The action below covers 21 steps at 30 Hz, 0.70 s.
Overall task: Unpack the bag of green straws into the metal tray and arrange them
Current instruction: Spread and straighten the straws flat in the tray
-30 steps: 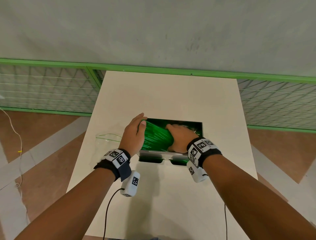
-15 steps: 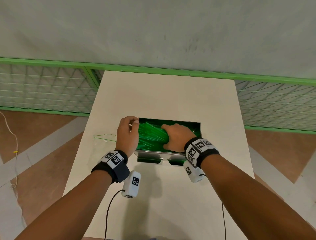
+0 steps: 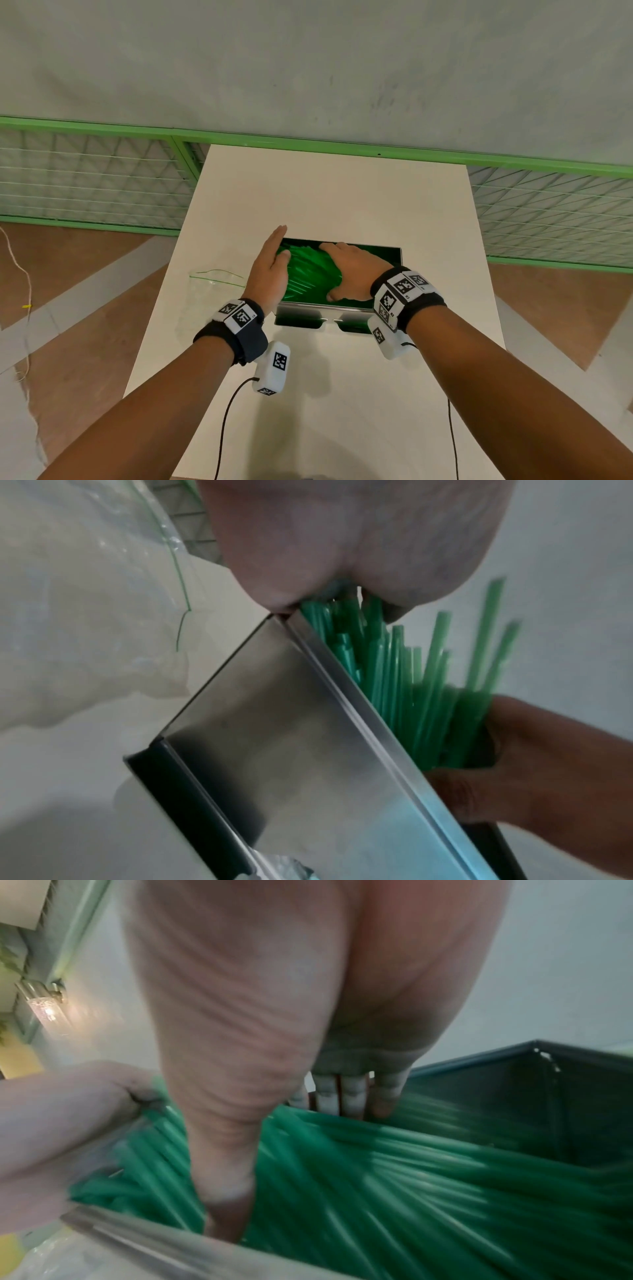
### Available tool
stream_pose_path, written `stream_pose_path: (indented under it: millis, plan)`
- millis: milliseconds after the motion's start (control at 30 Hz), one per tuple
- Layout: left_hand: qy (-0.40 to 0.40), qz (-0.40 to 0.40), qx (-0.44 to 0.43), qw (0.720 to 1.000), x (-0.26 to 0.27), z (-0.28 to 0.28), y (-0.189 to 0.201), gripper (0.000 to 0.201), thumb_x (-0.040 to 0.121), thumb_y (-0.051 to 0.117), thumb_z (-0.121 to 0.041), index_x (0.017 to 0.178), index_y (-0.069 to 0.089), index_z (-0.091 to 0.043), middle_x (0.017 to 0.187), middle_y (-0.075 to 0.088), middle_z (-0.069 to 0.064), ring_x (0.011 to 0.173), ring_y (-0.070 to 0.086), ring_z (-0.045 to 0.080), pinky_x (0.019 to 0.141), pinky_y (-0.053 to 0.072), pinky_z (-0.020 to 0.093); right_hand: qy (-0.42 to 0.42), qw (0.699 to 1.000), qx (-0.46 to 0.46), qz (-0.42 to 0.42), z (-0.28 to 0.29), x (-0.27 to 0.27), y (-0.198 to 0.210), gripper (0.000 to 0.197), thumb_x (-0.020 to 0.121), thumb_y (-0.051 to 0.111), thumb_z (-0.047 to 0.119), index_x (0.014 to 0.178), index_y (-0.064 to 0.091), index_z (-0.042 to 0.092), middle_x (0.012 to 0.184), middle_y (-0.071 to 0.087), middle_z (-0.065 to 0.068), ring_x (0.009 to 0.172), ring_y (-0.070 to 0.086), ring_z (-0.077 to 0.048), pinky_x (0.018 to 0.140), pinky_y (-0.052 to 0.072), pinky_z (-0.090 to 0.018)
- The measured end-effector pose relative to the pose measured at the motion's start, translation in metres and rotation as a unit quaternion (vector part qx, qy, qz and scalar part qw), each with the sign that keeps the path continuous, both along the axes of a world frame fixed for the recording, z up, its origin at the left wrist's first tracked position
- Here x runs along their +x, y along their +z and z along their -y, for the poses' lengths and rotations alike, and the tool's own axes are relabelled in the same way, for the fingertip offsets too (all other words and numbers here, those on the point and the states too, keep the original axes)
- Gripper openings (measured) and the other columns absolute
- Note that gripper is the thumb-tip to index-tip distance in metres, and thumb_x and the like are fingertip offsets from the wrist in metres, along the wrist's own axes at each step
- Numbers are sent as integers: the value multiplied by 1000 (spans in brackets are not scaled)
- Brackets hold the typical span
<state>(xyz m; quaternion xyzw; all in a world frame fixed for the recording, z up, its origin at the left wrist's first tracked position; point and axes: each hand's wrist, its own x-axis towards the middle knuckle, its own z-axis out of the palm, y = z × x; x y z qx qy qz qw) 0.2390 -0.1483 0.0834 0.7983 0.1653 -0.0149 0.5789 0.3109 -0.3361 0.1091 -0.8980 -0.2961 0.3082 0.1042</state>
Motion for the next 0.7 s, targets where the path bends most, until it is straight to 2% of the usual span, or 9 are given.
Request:
stream_pose_path:
  millis: [67,100,167,233,367,500,600,700]
  plan:
    - [70,21,-5,997,-1,-4,0,42,106,40,-15,147,49,-19,157,41,-3,138,42,9,112,31,19,2,1000,-9,2,6,-1,-2,109,75,83,44,159,19,17,149,44,-10,132,47,-30,105,46,-44]
    - [91,28,16,995,-1,-6,1,37,106,41,-16,141,53,-16,149,44,0,126,51,10,106,40,20,5,1000,-21,11,9,-1,-3,108,74,83,45,158,22,18,146,45,-10,130,48,-30,104,46,-44]
    - [88,19,71,993,-2,-6,2,30,106,42,-21,132,54,-13,134,45,5,98,57,8,93,51,31,11,998,-45,31,13,-1,-7,99,74,82,47,154,30,19,139,49,-10,125,48,-30,104,45,-44]
    - [51,4,127,991,-5,-6,3,28,107,39,-26,127,53,-12,127,47,8,89,55,8,85,49,33,8,998,-53,33,13,-2,-10,85,76,80,47,147,41,22,130,51,-10,121,47,-31,101,41,-43]
    - [38,0,128,991,-8,-6,3,30,109,35,-25,125,54,-8,122,49,8,101,51,16,90,36,25,16,1000,-20,1,4,-4,-11,60,77,78,38,130,58,20,123,51,-10,114,48,-30,96,46,-43]
    - [46,-5,101,994,-8,-10,2,29,109,33,-24,122,56,-10,120,53,8,107,52,18,92,35,26,-1,998,24,-66,-4,-5,-9,56,77,78,22,128,57,16,115,65,-8,102,64,-27,89,56,-42]
    - [57,-13,76,995,-8,-13,3,32,109,33,-26,122,58,-11,120,56,7,110,55,21,95,41,31,-1,997,24,-67,-9,-6,-10,68,76,78,27,137,48,23,114,67,-5,98,66,-26,87,57,-40]
    - [65,-18,36,997,-8,-16,3,34,108,32,-29,118,61,-13,119,58,7,112,57,24,101,45,39,1,997,16,-72,-13,-5,-10,48,78,77,24,123,62,20,106,66,-1,95,65,-23,81,50,-31]
